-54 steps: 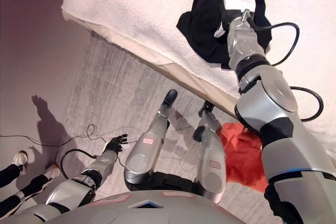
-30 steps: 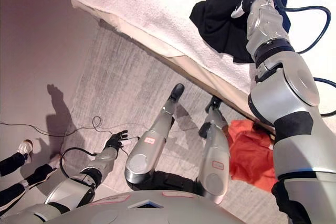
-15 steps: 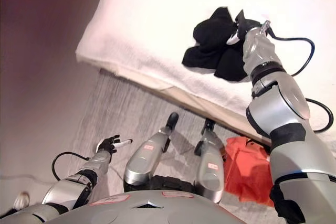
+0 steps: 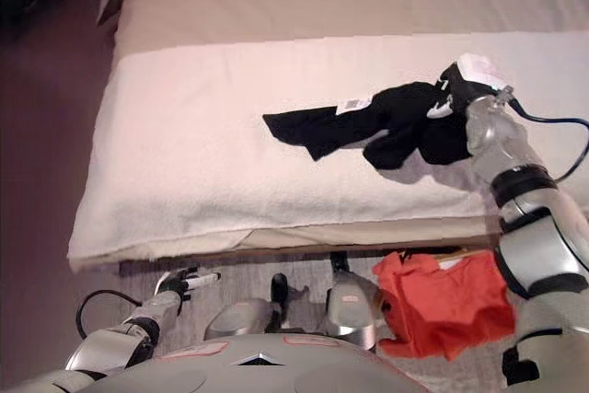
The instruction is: Put the clothes on the bed into the basket.
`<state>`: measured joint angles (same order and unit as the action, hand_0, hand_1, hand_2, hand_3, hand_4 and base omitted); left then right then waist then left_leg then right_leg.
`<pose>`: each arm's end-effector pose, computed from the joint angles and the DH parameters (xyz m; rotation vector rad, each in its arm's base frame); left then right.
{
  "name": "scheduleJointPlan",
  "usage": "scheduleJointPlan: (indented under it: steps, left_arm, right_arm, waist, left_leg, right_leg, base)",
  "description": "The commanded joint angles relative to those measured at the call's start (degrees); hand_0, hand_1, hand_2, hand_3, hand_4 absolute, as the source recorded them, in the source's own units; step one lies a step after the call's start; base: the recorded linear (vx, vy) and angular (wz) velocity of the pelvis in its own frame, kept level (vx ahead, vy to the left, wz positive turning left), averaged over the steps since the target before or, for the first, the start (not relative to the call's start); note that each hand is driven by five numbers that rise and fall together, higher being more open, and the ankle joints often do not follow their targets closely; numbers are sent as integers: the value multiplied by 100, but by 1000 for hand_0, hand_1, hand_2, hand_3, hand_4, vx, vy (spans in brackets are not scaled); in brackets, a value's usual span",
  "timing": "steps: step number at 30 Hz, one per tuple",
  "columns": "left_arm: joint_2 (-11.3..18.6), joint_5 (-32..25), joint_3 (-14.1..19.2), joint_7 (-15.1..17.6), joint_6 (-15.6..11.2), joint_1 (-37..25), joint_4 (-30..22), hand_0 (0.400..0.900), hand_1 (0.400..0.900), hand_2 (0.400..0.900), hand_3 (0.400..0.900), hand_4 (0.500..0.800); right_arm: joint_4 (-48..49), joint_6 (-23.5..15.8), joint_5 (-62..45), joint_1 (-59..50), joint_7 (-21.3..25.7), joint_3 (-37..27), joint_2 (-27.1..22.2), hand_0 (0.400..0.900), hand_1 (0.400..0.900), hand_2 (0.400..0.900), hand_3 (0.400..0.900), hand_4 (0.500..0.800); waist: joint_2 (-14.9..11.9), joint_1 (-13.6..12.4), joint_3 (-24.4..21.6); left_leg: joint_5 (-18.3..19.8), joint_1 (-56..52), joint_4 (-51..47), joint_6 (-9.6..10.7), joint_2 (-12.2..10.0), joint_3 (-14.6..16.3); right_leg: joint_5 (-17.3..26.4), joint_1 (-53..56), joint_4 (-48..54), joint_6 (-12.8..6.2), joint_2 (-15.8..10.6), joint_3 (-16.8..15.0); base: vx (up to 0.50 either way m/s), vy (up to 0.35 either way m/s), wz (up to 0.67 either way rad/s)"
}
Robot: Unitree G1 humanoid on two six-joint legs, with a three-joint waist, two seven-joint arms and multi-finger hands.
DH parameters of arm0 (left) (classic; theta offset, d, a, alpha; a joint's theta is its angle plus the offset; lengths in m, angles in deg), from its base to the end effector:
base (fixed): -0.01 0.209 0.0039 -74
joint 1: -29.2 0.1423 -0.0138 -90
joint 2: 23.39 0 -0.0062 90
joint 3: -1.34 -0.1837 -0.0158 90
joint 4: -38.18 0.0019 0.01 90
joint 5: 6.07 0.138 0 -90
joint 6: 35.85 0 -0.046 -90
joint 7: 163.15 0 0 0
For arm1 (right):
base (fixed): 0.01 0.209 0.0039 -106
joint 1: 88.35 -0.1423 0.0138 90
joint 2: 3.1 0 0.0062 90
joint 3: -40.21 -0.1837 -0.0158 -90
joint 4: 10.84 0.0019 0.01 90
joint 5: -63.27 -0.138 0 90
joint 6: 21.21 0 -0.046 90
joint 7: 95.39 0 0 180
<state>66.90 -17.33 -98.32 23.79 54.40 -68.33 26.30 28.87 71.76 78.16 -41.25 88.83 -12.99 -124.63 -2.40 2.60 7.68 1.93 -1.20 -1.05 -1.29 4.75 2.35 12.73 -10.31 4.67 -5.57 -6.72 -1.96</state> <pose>0.0967 0.2414 -0.1074 0.2726 1.2192 0.2707 0.3038 -0.2983 0.1127 -1.3716 0.3073 -0.0526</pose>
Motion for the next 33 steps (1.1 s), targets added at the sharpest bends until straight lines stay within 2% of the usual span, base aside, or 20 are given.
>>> scheduleJointPlan:
  steps: [1, 10, 12, 22, 27, 33]
  left_arm:
    - [207, 330, 60, 22, 20, 132, 332, 900, 900, 900, 900, 800]
    - [157, 579, 5, -41, 32, 122, 231, 900, 900, 900, 900, 800]
    - [140, 648, -5, -61, 39, 107, 176, 900, 900, 900, 900, 800]
    - [134, 772, -83, -108, 71, 56, 143, 900, 900, 900, 900, 800]
    - [180, 813, -114, -133, 80, 48, 161, 900, 900, 900, 900, 800]
    - [189, 852, -182, -150, 81, 58, 131, 900, 900, 900, 900, 800]
  right_arm:
    - [575, -200, -176, -210, 150, -511, -753, 400, 400, 400, 400, 500]
    - [1141, -305, -318, 1110, 65, -1528, -1297, 400, 400, 400, 400, 500]
    - [1365, -326, -348, 1635, 16, -1942, -1472, 400, 400, 400, 400, 500]
    - [1048, -302, -390, 2778, -29, -2824, -1719, 400, 400, 400, 400, 500]
    - [835, -269, -379, 3068, -82, -3033, -1733, 400, 400, 400, 400, 500]
    - [717, -265, -327, 2911, -94, -2852, -1605, 400, 400, 400, 400, 500]
  waist:
    - [175, 15, -173]
    - [182, 294, -248]
    - [184, 416, -253]
    - [122, 616, -217]
    - [113, 635, -198]
    - [150, 573, -171]
  left_leg:
    - [-284, 161, -386, 206, -261, 34]
    - [-160, -64, -383, 166, -277, 385]
    - [-140, -110, -383, 157, -282, 449]
    - [-72, -214, -379, 140, -289, 626]
    - [-63, -223, -380, 149, -293, 618]
    - [-53, -248, -370, 153, -295, 621]
  right_leg:
    - [-520, 213, -403, -270, 17, -41]
    - [-504, 240, -439, -323, 137, -377]
    - [-499, 241, -455, -330, 162, -461]
    - [-507, 246, -483, -354, 223, -648]
    - [-523, 272, -468, -345, 222, -641]
    - [-544, 307, -457, -340, 223, -633]
  base:
    - [37, 18, -43]
    - [15, 14, -28]
    - [13, 16, -18]
    - [11, 7, -12]
    - [0, 0, 0]
    - [0, -2, 1]
